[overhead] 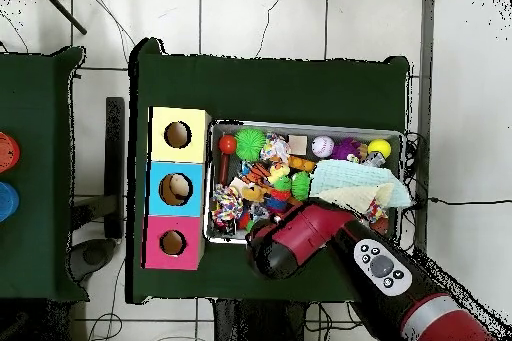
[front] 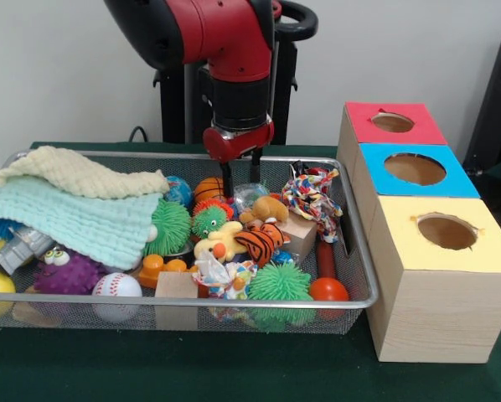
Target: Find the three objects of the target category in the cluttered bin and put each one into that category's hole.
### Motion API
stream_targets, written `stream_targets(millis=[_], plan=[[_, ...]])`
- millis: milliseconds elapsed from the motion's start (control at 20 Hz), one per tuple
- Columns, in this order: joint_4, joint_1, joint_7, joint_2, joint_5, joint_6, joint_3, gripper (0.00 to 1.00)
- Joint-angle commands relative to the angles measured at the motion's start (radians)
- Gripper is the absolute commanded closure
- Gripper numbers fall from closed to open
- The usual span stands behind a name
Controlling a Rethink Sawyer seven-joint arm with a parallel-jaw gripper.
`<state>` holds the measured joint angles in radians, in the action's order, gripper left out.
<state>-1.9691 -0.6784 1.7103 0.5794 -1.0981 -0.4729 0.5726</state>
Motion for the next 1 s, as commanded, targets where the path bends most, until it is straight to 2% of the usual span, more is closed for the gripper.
stream_targets(millis=[50,700,1000], plan=[[-0.034,0.021,-0.287,-0.037,-0.109,-0.019,0.045,0.00],[-0.026,0.071,-0.186,-0.022,-0.148,0.008,0.017,0.00],[-0.015,0.107,-0.077,0.012,-0.178,0.032,-0.020,0.00]])
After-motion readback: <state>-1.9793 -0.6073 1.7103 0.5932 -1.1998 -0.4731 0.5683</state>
